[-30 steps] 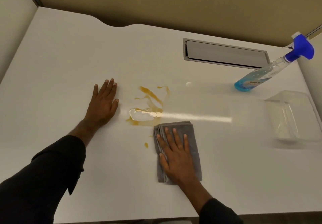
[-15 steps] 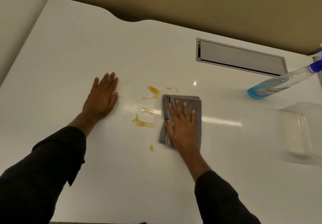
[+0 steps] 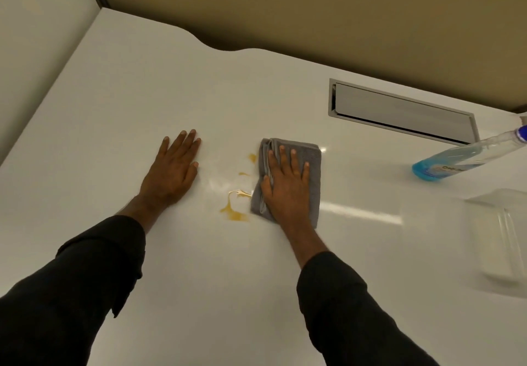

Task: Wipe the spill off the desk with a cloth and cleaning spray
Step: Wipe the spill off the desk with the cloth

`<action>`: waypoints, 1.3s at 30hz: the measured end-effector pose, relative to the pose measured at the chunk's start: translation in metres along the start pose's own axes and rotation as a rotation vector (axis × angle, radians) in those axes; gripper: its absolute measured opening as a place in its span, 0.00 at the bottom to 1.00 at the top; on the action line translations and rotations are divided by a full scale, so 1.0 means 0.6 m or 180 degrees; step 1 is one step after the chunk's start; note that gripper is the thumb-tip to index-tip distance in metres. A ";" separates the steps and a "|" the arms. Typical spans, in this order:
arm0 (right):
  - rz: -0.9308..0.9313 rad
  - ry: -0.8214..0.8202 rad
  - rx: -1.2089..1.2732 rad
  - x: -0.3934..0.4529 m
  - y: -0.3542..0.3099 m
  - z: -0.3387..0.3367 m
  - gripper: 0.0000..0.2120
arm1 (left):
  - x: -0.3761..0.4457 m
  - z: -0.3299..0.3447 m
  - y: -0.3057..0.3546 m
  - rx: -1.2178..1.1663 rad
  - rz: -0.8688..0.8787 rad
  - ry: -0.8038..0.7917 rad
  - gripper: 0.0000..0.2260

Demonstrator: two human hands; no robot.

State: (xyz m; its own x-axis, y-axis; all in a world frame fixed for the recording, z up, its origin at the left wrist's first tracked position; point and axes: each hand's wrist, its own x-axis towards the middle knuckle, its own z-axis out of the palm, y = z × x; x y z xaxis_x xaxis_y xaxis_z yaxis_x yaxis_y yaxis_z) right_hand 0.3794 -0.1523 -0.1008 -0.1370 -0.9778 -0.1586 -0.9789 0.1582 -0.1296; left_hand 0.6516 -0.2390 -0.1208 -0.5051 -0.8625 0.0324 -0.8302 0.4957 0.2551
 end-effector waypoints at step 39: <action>-0.1198 0.0015 0.0090 -0.124 -0.140 0.058 0.31 | 0.007 0.003 -0.003 -0.0049 -0.0027 -0.0063 0.27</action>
State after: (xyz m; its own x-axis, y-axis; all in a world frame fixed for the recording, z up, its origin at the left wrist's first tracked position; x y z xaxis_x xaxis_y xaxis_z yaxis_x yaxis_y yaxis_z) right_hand 0.4774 -0.0879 -0.1124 0.2309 -0.9688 -0.0901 -0.9563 -0.2088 -0.2048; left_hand 0.6506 -0.2436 -0.1228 -0.5026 -0.8644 0.0111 -0.8309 0.4865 0.2701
